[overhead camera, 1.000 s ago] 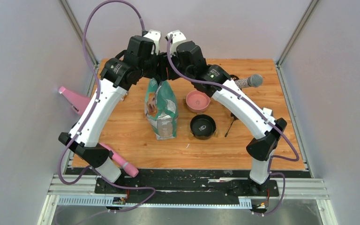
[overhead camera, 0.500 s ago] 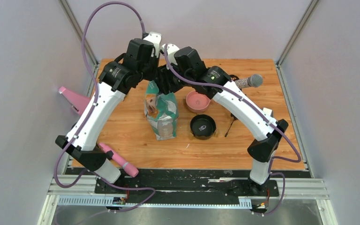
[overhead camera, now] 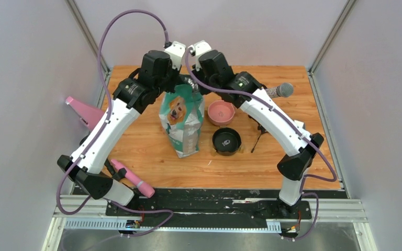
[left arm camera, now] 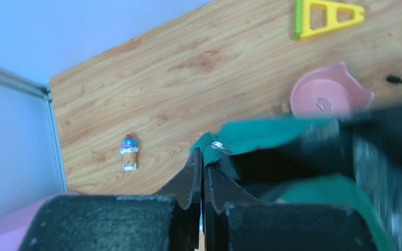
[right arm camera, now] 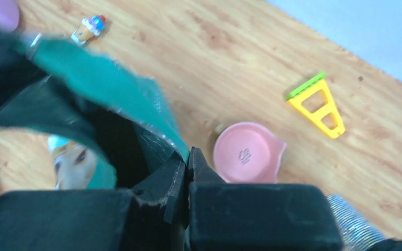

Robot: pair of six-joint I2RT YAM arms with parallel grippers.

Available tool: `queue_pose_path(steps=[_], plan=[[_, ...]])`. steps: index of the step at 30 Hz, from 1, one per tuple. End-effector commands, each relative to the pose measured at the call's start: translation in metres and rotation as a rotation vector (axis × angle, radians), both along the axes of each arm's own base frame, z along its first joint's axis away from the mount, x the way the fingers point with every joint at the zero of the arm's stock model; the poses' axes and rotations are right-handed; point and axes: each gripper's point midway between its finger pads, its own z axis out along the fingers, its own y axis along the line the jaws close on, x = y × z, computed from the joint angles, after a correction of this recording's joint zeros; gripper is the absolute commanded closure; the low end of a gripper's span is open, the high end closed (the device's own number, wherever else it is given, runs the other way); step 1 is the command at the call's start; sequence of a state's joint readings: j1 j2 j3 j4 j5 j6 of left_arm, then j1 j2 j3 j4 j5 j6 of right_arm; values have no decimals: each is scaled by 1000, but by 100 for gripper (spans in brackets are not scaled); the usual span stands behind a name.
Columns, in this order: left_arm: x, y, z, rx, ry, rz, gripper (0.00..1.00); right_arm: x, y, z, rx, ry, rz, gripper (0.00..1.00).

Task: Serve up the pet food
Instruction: Open the pet food bag at the center of the board.

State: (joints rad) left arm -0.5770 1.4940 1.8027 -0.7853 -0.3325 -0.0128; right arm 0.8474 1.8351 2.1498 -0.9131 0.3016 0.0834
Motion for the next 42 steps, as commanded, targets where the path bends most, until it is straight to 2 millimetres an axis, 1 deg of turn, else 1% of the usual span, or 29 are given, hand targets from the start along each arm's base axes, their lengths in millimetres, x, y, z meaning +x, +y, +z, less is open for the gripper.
queue_pose_path(steps=[1,2,5,6,8,9,10,13,14,15,16,17,18,21,22,23,24,25,26,27,28,29,30,31,32,34,37,39,42], plan=[[-17,42,82,89,-263,-38,100,48,-103,82,-58,-282,-146,100],[-15,54,82,128,-263,-30,100,48,-102,86,-63,-311,-80,100],[-17,69,77,184,-229,-65,100,45,-101,104,-44,-383,79,100],[-16,78,78,207,-229,-66,100,43,-101,107,-45,-396,122,100],[-18,85,81,222,-232,-100,100,39,-99,108,-44,-407,214,100],[-22,80,81,218,-228,-165,100,35,-98,107,-52,-416,260,100],[-21,86,83,238,-233,-175,100,32,-97,106,-52,-420,301,100],[-21,88,89,253,-245,-246,100,18,-94,109,-25,-431,400,100],[-18,93,86,272,-232,-251,100,14,-93,110,-16,-431,420,100],[-17,91,88,266,-240,-287,100,10,-93,111,-11,-436,433,100],[-12,97,83,286,-225,-295,100,7,-92,112,-6,-438,446,100],[-12,93,83,302,-237,-360,100,2,-91,114,-1,-444,468,100],[-7,99,77,308,-222,-372,100,-4,-89,115,5,-451,500,100],[10,107,83,287,-257,-409,100,-20,-82,118,23,-464,585,100],[16,102,80,257,-256,-452,100,-26,-80,120,35,-467,612,100],[18,105,88,240,-271,-451,100,-34,-77,121,53,-467,645,100],[22,100,91,219,-275,-484,100,-41,-74,122,77,-461,678,100],[31,99,86,204,-256,-493,100,-48,-70,123,105,-448,710,100],[28,95,98,191,-279,-515,100,-54,-66,123,137,-428,738,100],[36,93,94,168,-263,-519,100,-58,-62,123,169,-403,759,100],[38,91,110,161,-306,-516,100,-61,-57,124,208,-371,770,100],[45,90,112,113,-300,-489,100,-62,-53,126,245,-340,773,100],[50,92,131,107,-359,-457,100,-60,-48,129,288,-303,761,100],[58,91,134,54,-354,-425,100,-58,-43,132,333,-269,750,100],[61,95,153,42,-408,-382,100,-52,-36,130,376,-226,734,100],[67,94,167,-57,-419,-321,100,-44,-25,134,462,-170,684,100],[73,83,168,-119,-413,-308,100,-33,-11,142,598,-91,599,100],[76,75,157,-132,-380,-314,100,-28,-3,149,683,-68,582,100],[85,81,143,-164,-328,-226,100,-24,10,156,779,-26,577,100]])
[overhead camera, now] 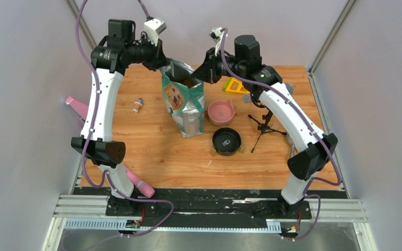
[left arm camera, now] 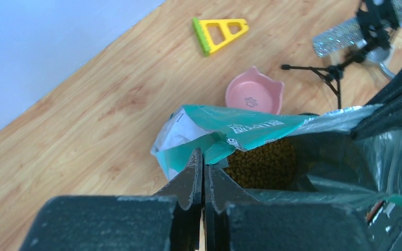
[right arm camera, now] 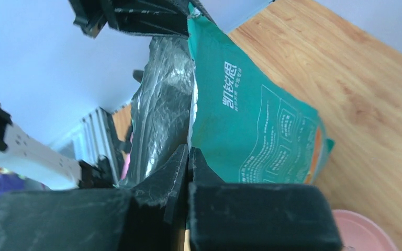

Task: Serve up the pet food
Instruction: Open the pet food bag at the center of the board.

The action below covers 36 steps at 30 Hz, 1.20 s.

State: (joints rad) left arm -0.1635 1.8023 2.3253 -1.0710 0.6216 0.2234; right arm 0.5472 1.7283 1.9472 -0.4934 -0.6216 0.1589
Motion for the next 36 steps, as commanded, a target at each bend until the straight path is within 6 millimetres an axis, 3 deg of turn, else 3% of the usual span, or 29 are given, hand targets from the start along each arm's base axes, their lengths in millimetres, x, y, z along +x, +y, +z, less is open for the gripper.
queue_pose_path(steps=[1,2,4,5,8,10,13,19,21,26,27,31,32,36], plan=[[50,72,104,-44,-381,373,94,-22,4,98,307,5,33,100],[52,77,102,-51,-361,417,89,-20,6,99,324,17,24,100],[50,82,95,-66,-307,464,66,-8,5,100,350,27,-43,100],[46,82,89,-68,-275,471,48,0,3,100,359,30,-88,100],[31,78,80,-76,-205,458,12,21,-5,96,389,22,-214,100],[18,80,71,-84,-142,487,2,25,-4,91,407,31,-224,100],[4,79,65,-124,-65,534,0,21,3,86,419,41,-181,100],[-16,36,64,-278,47,561,0,9,24,74,377,-1,-117,100],[-17,27,63,-311,76,586,0,9,27,72,374,0,-115,100],[-7,24,25,-265,157,735,0,16,29,73,388,-56,-157,100],[-9,12,19,-246,160,728,0,17,30,72,384,-67,-163,100],[-8,2,-3,-140,165,804,0,20,31,67,351,-111,-196,100],[-6,6,-3,-127,146,845,0,20,31,66,342,-123,-205,100],[-2,-7,-14,-80,153,839,1,17,28,65,321,-161,-225,100]])
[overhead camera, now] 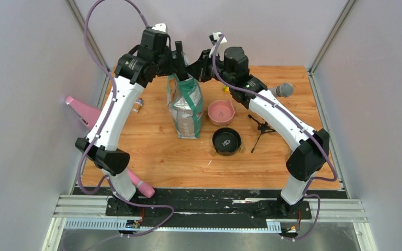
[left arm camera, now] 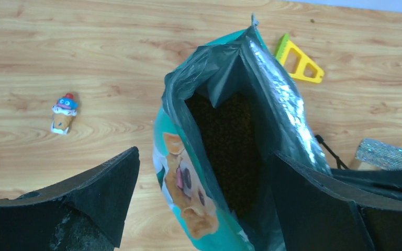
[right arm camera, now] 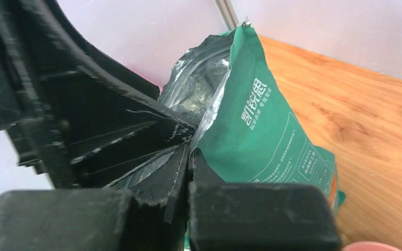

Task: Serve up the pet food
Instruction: Open the pet food bag at the center of the board.

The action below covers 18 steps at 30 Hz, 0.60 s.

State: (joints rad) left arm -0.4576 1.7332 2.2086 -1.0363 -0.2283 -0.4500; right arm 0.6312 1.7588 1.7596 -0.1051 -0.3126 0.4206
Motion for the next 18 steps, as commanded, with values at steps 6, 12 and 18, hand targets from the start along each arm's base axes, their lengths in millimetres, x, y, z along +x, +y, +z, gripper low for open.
queue_pose_path(steps=[6,12,18], plan=[[1,2,-17,137,41,98,24,-23,-10,80,96,-252,-28,100],[-9,7,9,227,-25,85,100,-12,-23,86,14,-319,-112,100],[-34,48,79,351,-222,102,100,18,-91,96,-332,-421,-425,100]])
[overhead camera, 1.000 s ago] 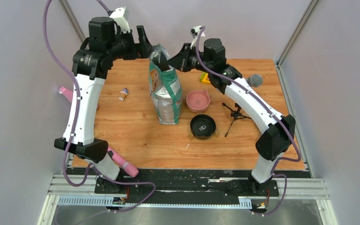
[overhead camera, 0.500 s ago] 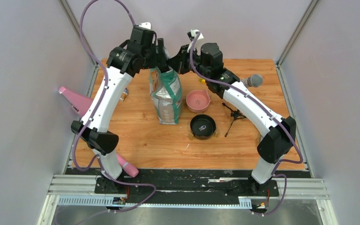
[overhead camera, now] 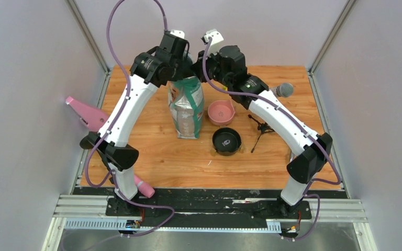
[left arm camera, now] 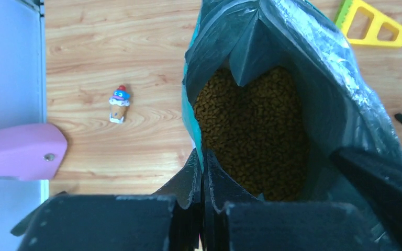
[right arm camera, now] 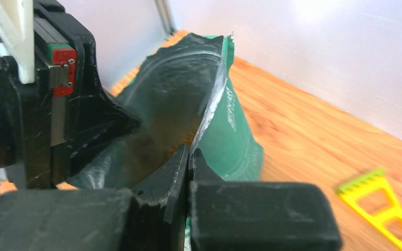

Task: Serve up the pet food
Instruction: Open the pet food bag at the center of the board.

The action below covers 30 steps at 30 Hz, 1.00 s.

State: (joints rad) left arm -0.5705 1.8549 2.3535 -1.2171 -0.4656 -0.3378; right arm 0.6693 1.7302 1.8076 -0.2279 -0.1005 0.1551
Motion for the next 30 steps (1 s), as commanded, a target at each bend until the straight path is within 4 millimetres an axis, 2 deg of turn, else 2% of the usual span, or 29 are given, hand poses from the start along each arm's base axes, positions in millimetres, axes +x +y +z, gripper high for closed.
queue_pose_path(steps=[1,4,8,11,15,17,18,20,21,24,25,26,28,29,30], plan=[[-29,60,111,100,-310,62,100,8,-77,94,-143,-266,-296,100],[-40,73,130,129,-356,67,100,3,-90,97,-202,-258,-327,100],[-43,86,131,189,-354,106,100,-3,-91,93,-252,-248,-311,100],[-41,83,118,190,-325,103,100,-9,-78,80,-261,-211,-228,100],[-41,76,109,138,-319,97,100,-23,-49,60,-230,-155,-55,100],[-39,70,106,103,-324,87,100,-33,-32,53,-200,-130,48,93],[-39,67,102,85,-316,82,97,-37,-26,50,-189,-119,84,86],[-37,61,96,63,-306,64,86,-43,-16,49,-164,-105,143,84],[-36,58,96,52,-309,60,78,-45,-11,49,-153,-104,168,83],[-31,45,78,29,-273,21,69,-50,-3,53,-119,-107,215,63],[-29,42,73,24,-264,14,65,-53,-2,56,-111,-114,229,48],[-28,38,67,13,-246,5,62,-56,0,58,-104,-119,252,41],[-27,32,60,2,-228,-11,55,-62,2,61,-90,-124,280,18],[-27,31,60,-5,-230,-15,46,-64,1,65,-84,-128,280,4],[-28,30,62,-14,-232,-21,40,-65,-1,68,-77,-134,271,1]])
